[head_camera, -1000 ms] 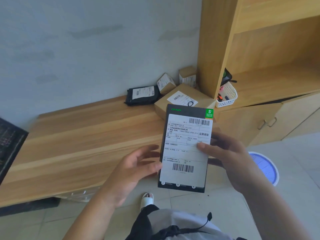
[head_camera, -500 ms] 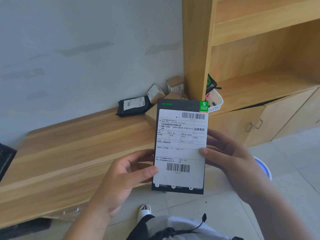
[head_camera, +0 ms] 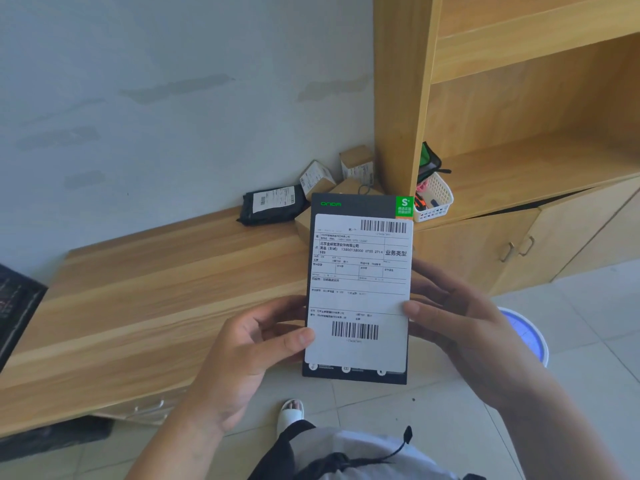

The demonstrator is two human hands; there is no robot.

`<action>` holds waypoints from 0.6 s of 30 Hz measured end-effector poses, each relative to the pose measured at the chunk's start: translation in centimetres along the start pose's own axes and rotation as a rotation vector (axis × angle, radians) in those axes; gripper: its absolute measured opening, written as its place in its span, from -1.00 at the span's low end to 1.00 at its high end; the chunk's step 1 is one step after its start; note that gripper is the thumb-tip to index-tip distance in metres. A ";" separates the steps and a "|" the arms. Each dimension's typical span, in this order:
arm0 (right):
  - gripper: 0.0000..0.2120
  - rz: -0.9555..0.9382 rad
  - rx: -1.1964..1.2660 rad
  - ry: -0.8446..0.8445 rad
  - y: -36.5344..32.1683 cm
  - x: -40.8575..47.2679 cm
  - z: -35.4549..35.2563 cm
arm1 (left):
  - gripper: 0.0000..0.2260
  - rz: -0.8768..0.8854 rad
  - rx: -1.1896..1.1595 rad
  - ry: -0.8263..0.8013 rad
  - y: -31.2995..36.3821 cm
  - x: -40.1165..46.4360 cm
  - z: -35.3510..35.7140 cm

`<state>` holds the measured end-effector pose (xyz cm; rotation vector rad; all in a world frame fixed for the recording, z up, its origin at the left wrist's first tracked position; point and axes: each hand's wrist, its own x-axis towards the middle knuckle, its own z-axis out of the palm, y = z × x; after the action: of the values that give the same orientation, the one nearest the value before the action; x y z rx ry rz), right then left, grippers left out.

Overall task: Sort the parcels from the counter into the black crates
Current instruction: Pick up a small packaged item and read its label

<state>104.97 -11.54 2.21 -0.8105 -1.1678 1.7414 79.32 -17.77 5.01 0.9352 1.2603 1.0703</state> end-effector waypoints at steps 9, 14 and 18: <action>-0.50 0.012 -0.016 0.037 0.8 -0.9 0.3 | -0.50 -0.018 0.022 0.032 -1.2 -0.1 0.1; -0.50 0.006 -0.030 0.033 0.7 -0.3 1.5 | -0.51 0.012 0.015 0.049 -1.1 -0.8 -0.8; -0.47 0.000 -0.042 -0.005 0.9 0.4 3.5 | -0.47 0.041 -0.005 0.087 -1.1 -1.9 -2.7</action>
<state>101.55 -12.69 2.53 -0.8315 -1.2112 1.7254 76.74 -19.97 4.19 0.9230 1.3140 1.1567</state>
